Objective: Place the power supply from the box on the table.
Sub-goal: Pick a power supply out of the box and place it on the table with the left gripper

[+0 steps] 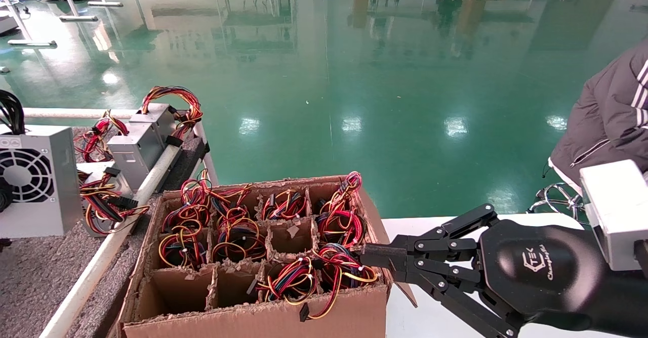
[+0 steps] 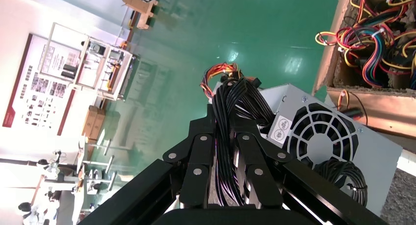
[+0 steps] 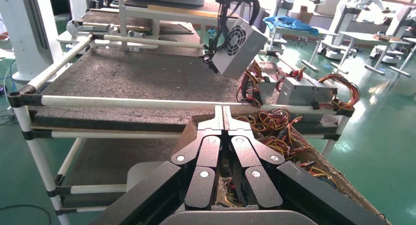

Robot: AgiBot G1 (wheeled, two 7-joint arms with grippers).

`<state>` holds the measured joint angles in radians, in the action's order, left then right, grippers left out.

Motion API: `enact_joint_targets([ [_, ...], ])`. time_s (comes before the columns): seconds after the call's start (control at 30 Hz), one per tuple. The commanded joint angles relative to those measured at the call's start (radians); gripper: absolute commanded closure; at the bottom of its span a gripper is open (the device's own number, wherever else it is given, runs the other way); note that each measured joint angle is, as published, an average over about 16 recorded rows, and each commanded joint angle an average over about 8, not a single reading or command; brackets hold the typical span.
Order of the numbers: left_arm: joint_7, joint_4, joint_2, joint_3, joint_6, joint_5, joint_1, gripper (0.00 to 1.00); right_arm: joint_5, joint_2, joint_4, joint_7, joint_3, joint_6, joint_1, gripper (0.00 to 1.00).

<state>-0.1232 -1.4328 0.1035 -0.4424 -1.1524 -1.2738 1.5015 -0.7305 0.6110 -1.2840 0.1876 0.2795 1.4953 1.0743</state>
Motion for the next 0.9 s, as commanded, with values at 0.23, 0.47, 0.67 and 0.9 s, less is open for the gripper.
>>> enact_joint_targets([
  [0.23,-0.005,-0.001,-0.007,-0.006,0.017,-0.005,-0.014,1.00,0.000,0.000,0.000,0.000,0.000,0.000,0.000,1.00],
  [0.47,-0.006,-0.001,-0.007,-0.013,0.023,-0.005,-0.025,1.00,0.000,0.000,0.000,0.000,0.000,0.000,0.000,1.00],
  [0.67,-0.008,-0.002,-0.003,-0.022,0.022,0.002,-0.037,1.00,0.000,0.000,0.000,0.000,0.000,0.000,0.000,1.00],
  [0.9,-0.006,-0.003,0.000,-0.033,0.018,0.020,-0.052,1.00,0.000,0.000,0.000,0.000,0.000,0.000,0.000,1.00],
])
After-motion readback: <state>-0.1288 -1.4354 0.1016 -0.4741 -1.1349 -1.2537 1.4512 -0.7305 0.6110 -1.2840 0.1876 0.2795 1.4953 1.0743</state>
